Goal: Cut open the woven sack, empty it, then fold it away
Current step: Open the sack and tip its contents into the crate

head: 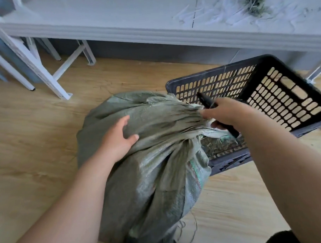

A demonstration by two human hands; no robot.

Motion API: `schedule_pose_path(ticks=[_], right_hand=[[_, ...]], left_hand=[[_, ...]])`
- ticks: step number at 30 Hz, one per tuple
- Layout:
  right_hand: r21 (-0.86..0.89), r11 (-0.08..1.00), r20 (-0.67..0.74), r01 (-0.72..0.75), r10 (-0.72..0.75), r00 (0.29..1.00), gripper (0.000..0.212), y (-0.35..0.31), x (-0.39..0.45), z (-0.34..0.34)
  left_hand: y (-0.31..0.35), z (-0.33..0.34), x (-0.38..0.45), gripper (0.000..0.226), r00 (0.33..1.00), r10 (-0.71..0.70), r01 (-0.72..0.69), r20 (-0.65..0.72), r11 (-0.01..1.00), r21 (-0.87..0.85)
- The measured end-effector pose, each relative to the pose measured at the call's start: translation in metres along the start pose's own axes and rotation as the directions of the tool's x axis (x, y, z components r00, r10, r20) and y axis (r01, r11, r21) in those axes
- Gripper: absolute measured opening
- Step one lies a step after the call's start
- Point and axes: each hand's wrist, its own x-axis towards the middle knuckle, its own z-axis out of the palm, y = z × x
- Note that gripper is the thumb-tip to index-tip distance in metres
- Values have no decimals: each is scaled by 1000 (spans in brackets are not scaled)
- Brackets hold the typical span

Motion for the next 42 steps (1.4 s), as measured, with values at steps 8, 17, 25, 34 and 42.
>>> schedule_pose_path(ticks=[8, 17, 25, 34, 42], right_hand=[[-188, 979, 63, 84, -73, 995, 27, 1, -34, -29], [179, 976, -97, 127, -111, 989, 36, 31, -52, -58], [686, 702, -60, 190, -206, 977, 18, 39, -57, -95], [830, 525, -117, 186, -162, 980, 16, 73, -38, -125], [723, 661, -133, 199, -150, 980, 17, 84, -21, -123]], left_hand=[[103, 62, -29, 40, 804, 550, -583, 226, 804, 117], [164, 80, -18, 13, 903, 428, -428, 15, 903, -27], [216, 112, -11, 38, 868, 411, -310, 279, 887, -342], [259, 127, -2, 15, 831, 422, -241, 363, 860, -449], [304, 102, 15, 24, 927, 375, -309, 20, 793, -524]])
